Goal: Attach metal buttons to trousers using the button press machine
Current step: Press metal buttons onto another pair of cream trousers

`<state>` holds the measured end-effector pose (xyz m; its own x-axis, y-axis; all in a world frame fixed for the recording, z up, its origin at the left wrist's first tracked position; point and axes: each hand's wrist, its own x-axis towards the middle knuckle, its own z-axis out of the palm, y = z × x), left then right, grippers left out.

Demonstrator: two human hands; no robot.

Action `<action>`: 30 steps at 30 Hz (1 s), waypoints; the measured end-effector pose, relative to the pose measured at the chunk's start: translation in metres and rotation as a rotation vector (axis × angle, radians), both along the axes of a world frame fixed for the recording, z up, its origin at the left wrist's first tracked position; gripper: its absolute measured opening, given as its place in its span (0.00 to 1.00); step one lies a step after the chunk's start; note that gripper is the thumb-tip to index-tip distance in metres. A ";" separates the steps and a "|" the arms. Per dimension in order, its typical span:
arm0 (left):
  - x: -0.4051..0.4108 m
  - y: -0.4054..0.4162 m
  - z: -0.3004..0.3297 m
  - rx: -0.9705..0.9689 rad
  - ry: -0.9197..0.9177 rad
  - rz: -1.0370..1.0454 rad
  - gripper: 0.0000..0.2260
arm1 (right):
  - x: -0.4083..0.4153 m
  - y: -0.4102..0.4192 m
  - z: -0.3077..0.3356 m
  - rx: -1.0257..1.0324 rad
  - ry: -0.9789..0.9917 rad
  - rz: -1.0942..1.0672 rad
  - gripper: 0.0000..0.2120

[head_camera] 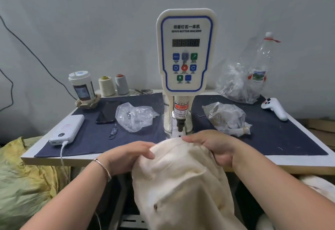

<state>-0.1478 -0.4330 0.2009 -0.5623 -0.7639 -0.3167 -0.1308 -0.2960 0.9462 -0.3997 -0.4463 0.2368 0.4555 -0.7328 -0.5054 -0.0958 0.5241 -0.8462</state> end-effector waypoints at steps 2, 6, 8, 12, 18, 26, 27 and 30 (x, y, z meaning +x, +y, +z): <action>-0.018 0.003 0.017 -0.019 0.027 -0.115 0.28 | 0.007 0.003 0.006 -0.169 0.041 0.013 0.17; -0.051 0.005 0.030 -0.159 -0.136 -0.204 0.14 | 0.009 0.007 0.016 -0.514 0.193 0.070 0.20; -0.055 0.006 0.030 -0.178 -0.165 -0.242 0.07 | -0.003 0.003 0.021 -0.680 0.334 0.194 0.18; -0.050 0.006 0.026 -0.085 -0.076 -0.189 0.07 | -0.030 -0.006 0.025 -0.518 0.389 0.658 0.14; -0.034 0.001 0.001 -0.016 0.031 0.060 0.08 | -0.028 -0.030 0.007 -0.631 0.423 0.319 0.17; -0.015 -0.014 -0.028 -0.169 -0.316 0.534 0.08 | -0.091 -0.074 -0.058 -0.842 1.147 -0.569 0.12; -0.018 -0.017 -0.032 -0.215 -0.385 0.547 0.08 | -0.096 -0.078 -0.064 -0.874 1.179 -0.562 0.13; -0.023 -0.033 -0.044 -0.398 -0.616 0.637 0.07 | -0.102 -0.100 -0.073 -0.922 1.273 -0.366 0.13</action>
